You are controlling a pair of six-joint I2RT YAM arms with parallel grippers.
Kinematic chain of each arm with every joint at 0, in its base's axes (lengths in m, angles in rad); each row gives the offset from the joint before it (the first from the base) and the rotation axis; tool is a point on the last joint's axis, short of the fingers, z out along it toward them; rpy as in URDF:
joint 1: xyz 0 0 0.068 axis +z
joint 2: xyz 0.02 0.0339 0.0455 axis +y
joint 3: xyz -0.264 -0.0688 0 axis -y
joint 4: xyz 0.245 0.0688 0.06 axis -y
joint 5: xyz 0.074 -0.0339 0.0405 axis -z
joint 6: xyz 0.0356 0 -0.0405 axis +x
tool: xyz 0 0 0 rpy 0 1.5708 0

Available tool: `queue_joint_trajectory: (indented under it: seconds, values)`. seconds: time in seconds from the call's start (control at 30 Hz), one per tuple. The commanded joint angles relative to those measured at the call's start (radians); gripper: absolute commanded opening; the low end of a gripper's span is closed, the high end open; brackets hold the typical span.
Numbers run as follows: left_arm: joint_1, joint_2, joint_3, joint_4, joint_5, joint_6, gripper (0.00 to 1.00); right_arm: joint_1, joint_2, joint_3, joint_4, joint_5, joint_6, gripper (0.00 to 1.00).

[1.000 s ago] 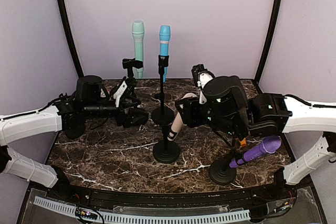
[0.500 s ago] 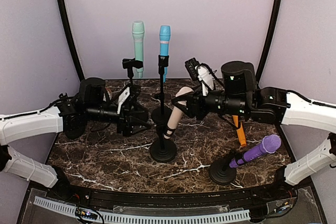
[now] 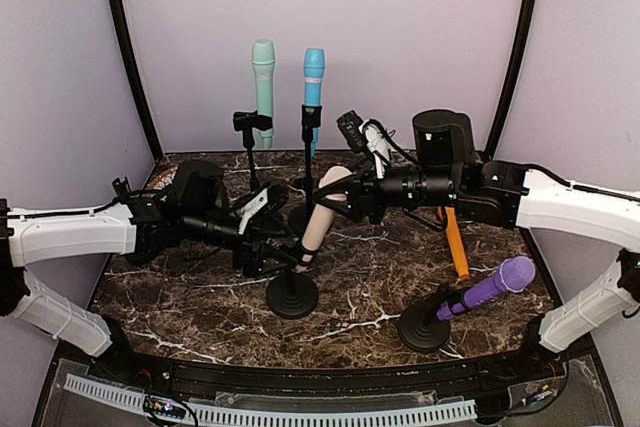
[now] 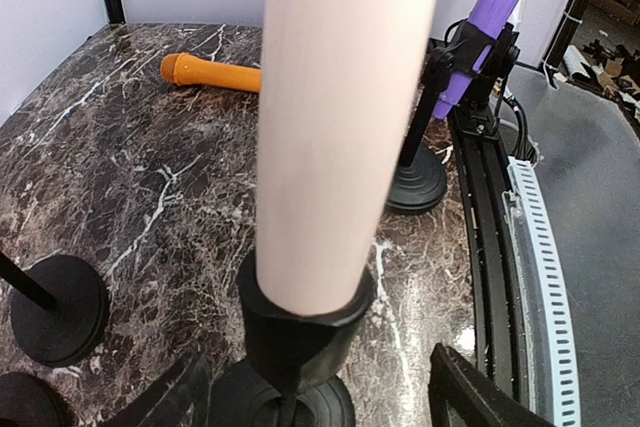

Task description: Remove the microphone from the stand

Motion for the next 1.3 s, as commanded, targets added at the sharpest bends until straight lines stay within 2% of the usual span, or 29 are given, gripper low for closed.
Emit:
queue_joint_trajectory:
  seconds: [0.0, 0.17, 0.63, 0.83, 1.0, 1.1, 1.17, 1.27]
  values:
    - [-0.007, 0.01, 0.027, -0.04, -0.036, 0.034, 0.72, -0.011, -0.029, 0.006, 0.161, -0.051, 0.004, 0.2]
    - [-0.011, 0.024, 0.029, -0.059, -0.022, 0.054, 0.56, -0.022, -0.036, 0.002, 0.153, -0.05, 0.0, 0.2]
    - [-0.015, 0.053, 0.041, -0.087, -0.092, 0.077, 0.51, -0.033, -0.036, 0.017, 0.134, -0.054, -0.012, 0.21]
    - [-0.017, 0.051, 0.04, -0.075, -0.08, 0.065, 0.34, -0.034, -0.028, 0.019, 0.136, -0.051, -0.007, 0.21]
    - [-0.019, 0.053, 0.041, -0.072, -0.074, 0.06, 0.23, -0.034, -0.031, 0.01, 0.142, -0.026, 0.006, 0.24]
    - [-0.021, 0.05, 0.039, -0.07, -0.076, 0.059, 0.15, -0.034, -0.038, 0.005, 0.142, -0.008, 0.018, 0.31]
    - [-0.024, 0.05, 0.038, -0.067, -0.078, 0.058, 0.11, -0.034, -0.048, -0.002, 0.142, 0.019, 0.03, 0.42]
    - [-0.027, 0.047, 0.037, -0.062, -0.084, 0.055, 0.06, -0.034, -0.072, -0.02, 0.141, 0.076, 0.053, 0.64]
